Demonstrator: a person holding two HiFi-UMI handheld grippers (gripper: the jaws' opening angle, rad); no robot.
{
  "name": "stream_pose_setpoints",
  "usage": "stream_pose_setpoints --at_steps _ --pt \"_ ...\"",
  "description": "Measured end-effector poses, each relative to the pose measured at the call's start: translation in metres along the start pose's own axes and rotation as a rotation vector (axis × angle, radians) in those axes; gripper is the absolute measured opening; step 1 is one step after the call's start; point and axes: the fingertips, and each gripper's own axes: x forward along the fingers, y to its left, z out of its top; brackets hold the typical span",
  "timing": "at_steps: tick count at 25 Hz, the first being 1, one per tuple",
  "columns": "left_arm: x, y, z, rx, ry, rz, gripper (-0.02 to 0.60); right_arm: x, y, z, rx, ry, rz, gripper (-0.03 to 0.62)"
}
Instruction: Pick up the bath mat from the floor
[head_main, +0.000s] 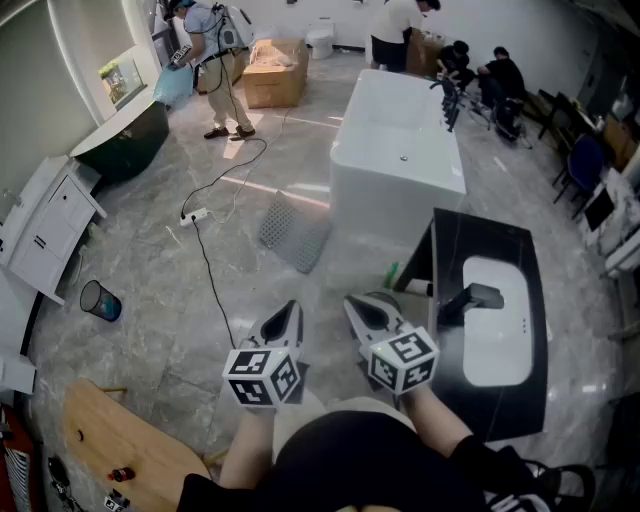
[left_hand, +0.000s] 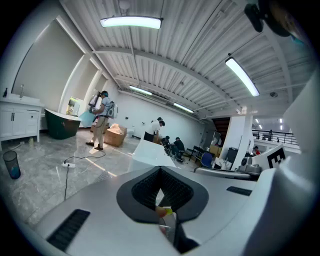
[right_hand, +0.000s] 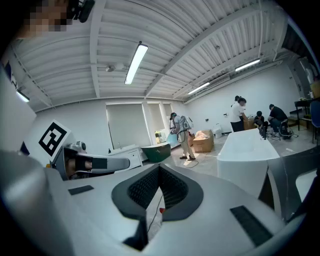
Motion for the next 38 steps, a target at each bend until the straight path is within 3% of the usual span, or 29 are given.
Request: stream_pose_setpoints --at_steps 11,26,38 --pt "-0.006 -0.01 -0.011 -0.001 0.001 -0.013 0.0 -0.014 0.002 -0.008 0.003 -0.018 -0.031 0.011" --pt "-0.017 -0.007 -0.013 -0.045 -0.036 0.018 0.0 -0.015 0.011 -0.012 0.038 -0.028 0.022 0.011" --pt "0.003 0.014 -0.002 -0.097 -0.041 0.02 0.0 0.018 -0.005 -0.014 0.068 0.041 0.008 0.011"
